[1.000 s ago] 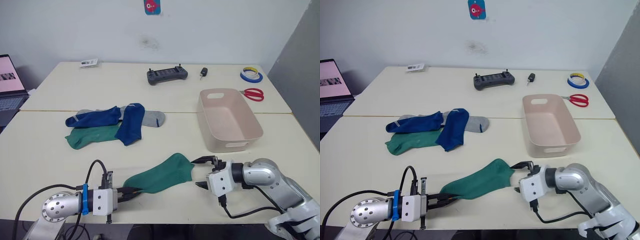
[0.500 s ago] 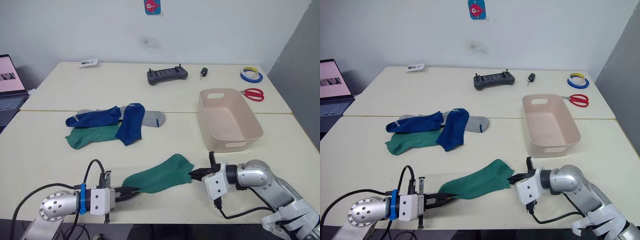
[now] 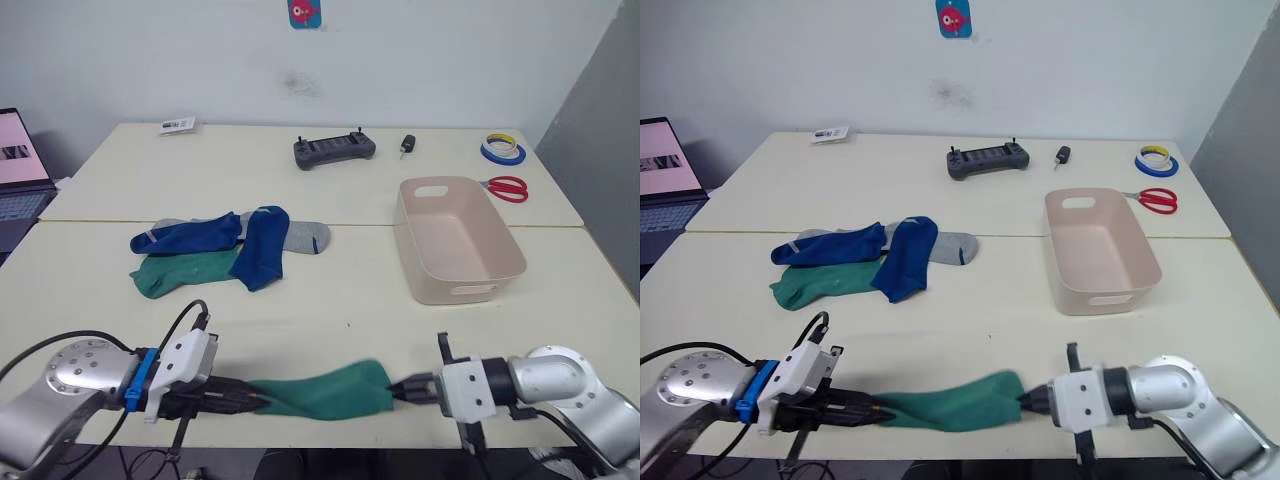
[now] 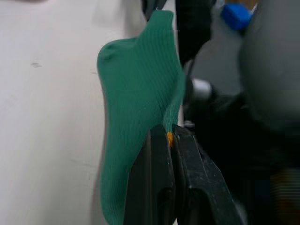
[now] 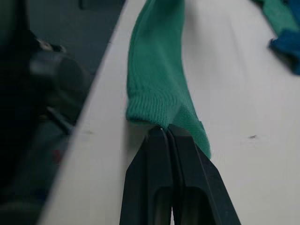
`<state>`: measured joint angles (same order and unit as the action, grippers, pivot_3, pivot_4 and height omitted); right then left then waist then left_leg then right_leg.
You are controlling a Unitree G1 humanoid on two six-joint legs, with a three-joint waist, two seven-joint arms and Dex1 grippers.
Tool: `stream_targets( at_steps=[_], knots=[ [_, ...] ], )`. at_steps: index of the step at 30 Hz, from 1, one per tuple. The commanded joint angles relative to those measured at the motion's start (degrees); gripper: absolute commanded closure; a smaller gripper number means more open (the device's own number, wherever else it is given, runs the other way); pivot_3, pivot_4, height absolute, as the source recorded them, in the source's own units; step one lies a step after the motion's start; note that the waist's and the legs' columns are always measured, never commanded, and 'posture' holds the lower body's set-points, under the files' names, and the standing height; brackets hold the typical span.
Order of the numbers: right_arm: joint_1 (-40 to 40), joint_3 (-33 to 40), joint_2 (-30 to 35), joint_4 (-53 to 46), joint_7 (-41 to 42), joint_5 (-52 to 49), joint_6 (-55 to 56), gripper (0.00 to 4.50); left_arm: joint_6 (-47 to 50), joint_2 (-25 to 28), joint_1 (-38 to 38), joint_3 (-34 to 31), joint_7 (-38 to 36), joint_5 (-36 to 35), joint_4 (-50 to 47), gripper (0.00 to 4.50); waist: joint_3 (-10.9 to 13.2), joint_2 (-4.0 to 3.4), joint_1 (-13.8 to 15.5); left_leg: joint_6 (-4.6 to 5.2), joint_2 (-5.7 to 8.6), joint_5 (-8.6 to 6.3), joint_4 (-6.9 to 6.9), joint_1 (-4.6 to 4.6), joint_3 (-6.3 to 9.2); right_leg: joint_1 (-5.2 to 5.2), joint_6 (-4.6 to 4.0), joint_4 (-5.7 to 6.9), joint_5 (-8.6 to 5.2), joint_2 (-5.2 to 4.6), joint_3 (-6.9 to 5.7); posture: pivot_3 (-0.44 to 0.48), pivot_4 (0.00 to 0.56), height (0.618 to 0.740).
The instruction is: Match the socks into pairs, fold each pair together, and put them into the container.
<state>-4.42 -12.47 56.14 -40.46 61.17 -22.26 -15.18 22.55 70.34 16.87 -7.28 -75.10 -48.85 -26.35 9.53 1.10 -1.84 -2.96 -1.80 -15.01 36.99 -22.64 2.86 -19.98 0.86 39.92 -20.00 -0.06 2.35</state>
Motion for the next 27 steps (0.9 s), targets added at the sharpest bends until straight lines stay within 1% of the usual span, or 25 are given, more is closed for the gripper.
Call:
stream_targets(
  at_steps=[1, 3, 5, 7, 10, 12, 15, 19, 23, 25, 27],
  knots=[
    [-0.3, 5.2, 3.6, -7.6, -2.6, -17.7, -16.9, 4.46, 12.3, 3.3, 1.4, -4.1, -1.4, -7.6, -1.7, 4.50, 0.0, -0.02, 0.0, 0.00, 0.01, 0.00, -0.02, 0.10, -0.01, 0.08, 0.00, 0.00, 0.00, 0.00, 0.01, 0.000, 0.150, 0.740],
    [1.7, 5.6, 4.3, -7.8, -6.0, -23.2, -25.1, 4.46, 16.4, 2.2, -0.5, -3.2, 1.8, -8.3, -0.1, 4.50, 0.0, -0.01, 0.0, 0.00, 0.02, 0.00, -0.02, 0.24, 0.00, 0.25, 0.00, -0.03, -0.01, 0.00, 0.00, 0.000, 0.150, 0.740],
    [5.1, 5.3, 2.4, -5.9, -10.5, -27.9, -31.8, 4.46, 19.3, -0.4, -3.6, -1.0, 5.2, -7.5, 1.7, 4.50, 0.1, 0.07, 0.0, 0.01, 0.03, -0.01, -0.04, 0.32, -0.01, 0.32, 0.00, -0.09, -0.02, 0.00, 0.02, 0.000, 0.150, 0.740],
    [8.7, 5.1, -1.3, -2.2, -15.8, -32.0, -38.1, 4.46, 22.2, -3.3, -7.7, 1.6, 8.5, -5.9, 4.1, 4.50, 0.2, 0.16, 0.1, 0.01, 0.05, -0.01, -0.05, 0.31, 0.01, 0.32, 0.00, -0.12, -0.02, 0.01, 0.00, 0.000, 0.150, 0.740],
    [14.2, 4.9, -6.3, 3.9, -21.1, -34.7, -45.0, 4.46, 25.7, -8.3, -14.0, 4.9, 13.4, -3.5, 8.4, 4.50, 0.2, 0.18, 0.1, 0.01, 0.07, -0.01, -0.03, 0.21, 0.03, 0.25, 0.00, -0.14, -0.02, 0.03, 0.01, 0.000, 0.150, 0.740],
    [17.8, 4.2, -9.2, 7.8, -23.2, -34.2, -48.2, 4.46, 27.7, -11.4, -18.2, 7.2, 16.2, -1.3, 11.1, 4.50, 0.2, 0.20, 0.1, 0.00, 0.09, 0.00, 0.00, 0.07, 0.03, 0.11, 0.00, -0.11, -0.01, 0.02, 0.01, 0.000, 0.150, 0.740],
    [22.1, 3.3, -12.5, 12.4, -25.0, -32.8, -51.2, 4.46, 29.2, -15.6, -24.1, 10.2, 19.3, 2.5, 14.1, 4.50, 0.2, 0.20, 0.1, 0.00, 0.10, 0.00, 0.02, -0.21, 0.02, -0.19, 0.00, -0.03, 0.00, 0.02, 0.01, 0.000, 0.150, 0.740],
    [25.1, 3.6, -15.1, 15.9, -27.1, -30.7, -52.9, 4.46, 29.2, -19.7, -29.3, 10.9, 21.8, 5.8, 16.4, 4.50, 0.2, 0.20, 0.1, 0.00, 0.08, 0.00, 0.03, -0.25, 0.03, -0.24, -0.01, -0.03, 0.00, 0.01, 0.01, 0.000, 0.150, 0.740],
    [25.7, 4.4, -16.1, 16.8, -28.0, -29.3, -53.4, 4.46, 28.7, -22.4, -32.1, 9.9, 24.0, 8.2, 18.9, 4.50, 0.2, 0.20, 0.1, 0.00, 0.09, 0.00, 0.03, -0.24, 0.03, -0.24, -0.01, -0.01, 0.00, -0.01, 0.02, 0.000, 0.150, 0.740],
    [25.6, 4.7, -16.8, 17.0, -28.5, -28.4, -53.2, 4.46, 29.7, -24.0, -33.3, 9.2, 26.2, 8.8, 19.7, 4.50, 0.2, 0.20, 0.1, 0.00, 0.10, 0.00, 0.03, -0.23, 0.02, -0.24, -0.01, 0.01, 0.00, -0.01, 0.04, 0.000, 0.150, 0.740],
    [25.5, 5.0, -17.6, 17.2, -29.1, -27.5, -52.8, 4.46, 30.0, -24.6, -33.9, 9.6, 26.5, 9.7, 19.9, 4.50, 0.2, 0.21, 0.1, 0.00, 0.09, 0.00, 0.04, -0.23, 0.03, -0.24, -0.01, 0.01, 0.00, -0.01, 0.03, 0.000, 0.150, 0.740]
  ],
)
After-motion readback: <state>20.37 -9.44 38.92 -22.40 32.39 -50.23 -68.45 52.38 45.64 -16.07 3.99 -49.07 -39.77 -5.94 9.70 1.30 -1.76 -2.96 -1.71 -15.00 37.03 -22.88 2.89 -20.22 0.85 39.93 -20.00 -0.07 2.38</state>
